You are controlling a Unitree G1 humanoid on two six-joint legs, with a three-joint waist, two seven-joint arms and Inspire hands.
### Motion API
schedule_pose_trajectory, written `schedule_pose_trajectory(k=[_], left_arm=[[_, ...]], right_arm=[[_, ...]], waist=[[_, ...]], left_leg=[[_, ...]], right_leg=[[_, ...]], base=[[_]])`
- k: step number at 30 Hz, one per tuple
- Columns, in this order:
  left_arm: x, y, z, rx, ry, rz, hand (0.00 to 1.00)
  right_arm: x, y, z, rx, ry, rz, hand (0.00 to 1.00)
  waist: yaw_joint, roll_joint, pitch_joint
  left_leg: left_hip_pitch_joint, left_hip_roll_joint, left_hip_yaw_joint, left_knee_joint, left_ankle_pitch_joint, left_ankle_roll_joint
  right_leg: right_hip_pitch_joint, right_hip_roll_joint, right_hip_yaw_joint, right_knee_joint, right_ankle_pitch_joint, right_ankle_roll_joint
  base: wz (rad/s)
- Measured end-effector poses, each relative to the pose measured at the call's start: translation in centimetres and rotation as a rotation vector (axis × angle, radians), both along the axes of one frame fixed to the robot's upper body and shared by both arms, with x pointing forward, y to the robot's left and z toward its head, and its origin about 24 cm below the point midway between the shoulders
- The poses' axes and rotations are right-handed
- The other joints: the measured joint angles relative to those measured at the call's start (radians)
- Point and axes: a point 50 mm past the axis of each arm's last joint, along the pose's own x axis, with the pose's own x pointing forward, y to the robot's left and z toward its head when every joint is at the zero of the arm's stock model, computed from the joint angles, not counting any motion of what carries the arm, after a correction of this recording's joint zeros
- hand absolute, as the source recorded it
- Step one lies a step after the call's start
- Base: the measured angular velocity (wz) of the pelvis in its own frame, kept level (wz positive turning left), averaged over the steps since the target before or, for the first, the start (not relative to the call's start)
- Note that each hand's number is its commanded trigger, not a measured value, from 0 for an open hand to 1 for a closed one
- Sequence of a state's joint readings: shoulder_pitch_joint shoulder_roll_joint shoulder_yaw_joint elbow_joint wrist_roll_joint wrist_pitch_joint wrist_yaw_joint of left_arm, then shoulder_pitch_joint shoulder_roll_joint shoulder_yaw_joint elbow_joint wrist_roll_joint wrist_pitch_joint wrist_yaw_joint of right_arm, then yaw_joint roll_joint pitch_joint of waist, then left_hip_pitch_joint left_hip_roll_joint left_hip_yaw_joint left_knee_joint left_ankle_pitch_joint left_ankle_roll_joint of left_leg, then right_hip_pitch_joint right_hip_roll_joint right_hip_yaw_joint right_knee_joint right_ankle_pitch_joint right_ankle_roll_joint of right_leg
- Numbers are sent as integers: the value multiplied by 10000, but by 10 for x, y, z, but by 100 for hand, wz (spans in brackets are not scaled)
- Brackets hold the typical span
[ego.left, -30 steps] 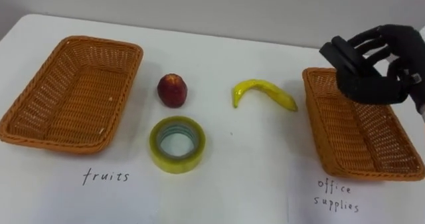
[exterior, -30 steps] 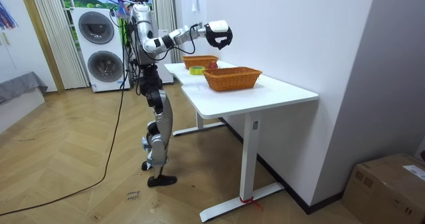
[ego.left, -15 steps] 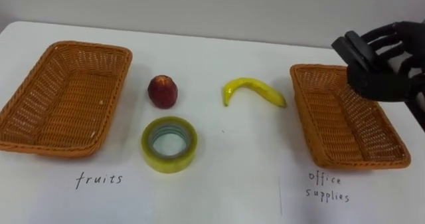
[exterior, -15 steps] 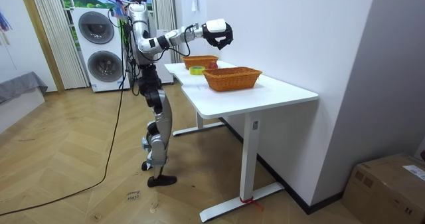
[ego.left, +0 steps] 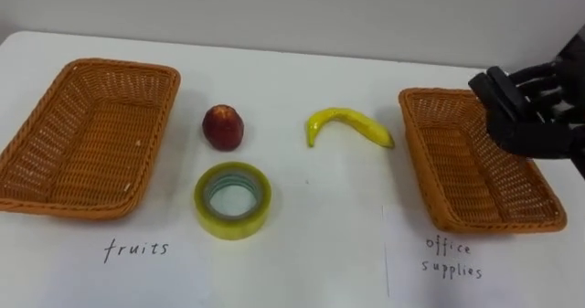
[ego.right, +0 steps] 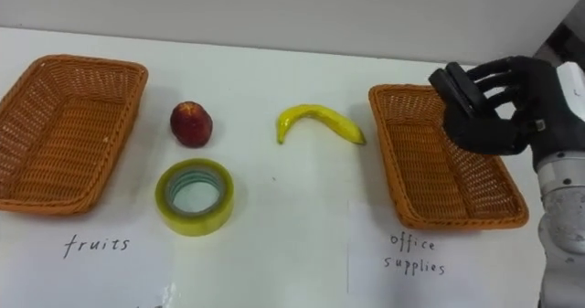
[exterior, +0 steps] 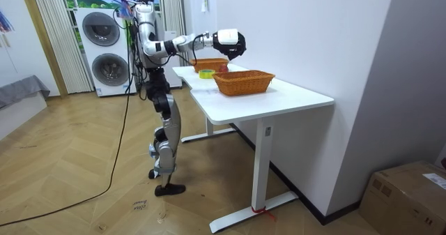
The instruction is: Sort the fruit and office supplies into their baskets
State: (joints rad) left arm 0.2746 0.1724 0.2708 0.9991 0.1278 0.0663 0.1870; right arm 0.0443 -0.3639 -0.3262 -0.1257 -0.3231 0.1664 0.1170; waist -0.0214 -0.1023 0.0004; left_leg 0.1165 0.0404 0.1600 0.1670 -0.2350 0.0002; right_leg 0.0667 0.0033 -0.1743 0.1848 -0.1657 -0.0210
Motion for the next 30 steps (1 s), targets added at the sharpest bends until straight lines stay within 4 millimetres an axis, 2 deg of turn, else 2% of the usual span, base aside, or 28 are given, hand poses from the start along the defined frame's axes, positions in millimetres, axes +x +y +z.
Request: schedule_pose_trajectory(k=[1, 2, 3, 4, 5, 6, 16, 22, 30], left_arm=[[0, 0, 0, -5, -13, 14, 0], [0, 0, 0, -11, -17, 16, 0], [0, 0, 0, -12, -15, 16, 0], [0, 0, 0, -13, -10, 18, 0], [0, 0, 0, -13, -7, 18, 0], [0, 0, 0, -13, -5, 19, 0], [3, -1, 0, -56, -170, 117, 0], [6, -1, 0, -54, -251, 75, 0], [8, -1, 1, -36, -323, 45, 0]], right_arm=[[-1, 0, -1, 9, 76, 37, 77], [-1, 0, -2, 11, 152, 39, 71], [-2, 0, -3, 14, 186, 32, 59], [-3, -1, -5, 24, 252, 10, 53], [-3, -2, -6, 47, 322, -22, 22], [-3, -2, -7, 62, 361, -41, 0], [-3, -4, -20, 224, 894, -105, 0], [-2, -1, -23, 258, 1039, 56, 0], [-2, -2, -25, 292, 1119, 20, 0]], waist=[[7, 17, 12], [9, 23, 15], [11, 23, 15], [13, 24, 14], [14, 22, 13], [14, 19, 11], [35, 30, -23], [39, 121, -72], [43, 141, -68]], left_leg=[[-12, -1, -2, -14, 0, 0], [-16, -3, -3, -10, 0, 0], [-16, -5, -3, -6, 0, 0], [-16, -7, -1, 1, 0, 0], [-17, -12, 2, 7, 0, 0], [-17, -14, 3, 9, 0, 0], [-14, -8, 18, 48, 2, 1], [6, -10, 22, 26, 2, 1], [23, -11, 36, 30, 2, 1]], right_leg=[[-3, -2, 2, 0, 0, 0], [-5, -7, 7, 1, 0, 0], [-4, -11, 9, 0, 0, -1], [-2, -13, 16, -4, -1, -1], [-4, -12, 29, -8, -1, -1], [-6, -12, 32, -8, -1, -1], [-2, -6, 37, -16, -1, -1], [-2, 0, 61, -8, -1, -1], [6, 3, 79, -5, -1, -2]], base=[[0], [0], [0], [0], [0], [0], [0], [0], [0]])
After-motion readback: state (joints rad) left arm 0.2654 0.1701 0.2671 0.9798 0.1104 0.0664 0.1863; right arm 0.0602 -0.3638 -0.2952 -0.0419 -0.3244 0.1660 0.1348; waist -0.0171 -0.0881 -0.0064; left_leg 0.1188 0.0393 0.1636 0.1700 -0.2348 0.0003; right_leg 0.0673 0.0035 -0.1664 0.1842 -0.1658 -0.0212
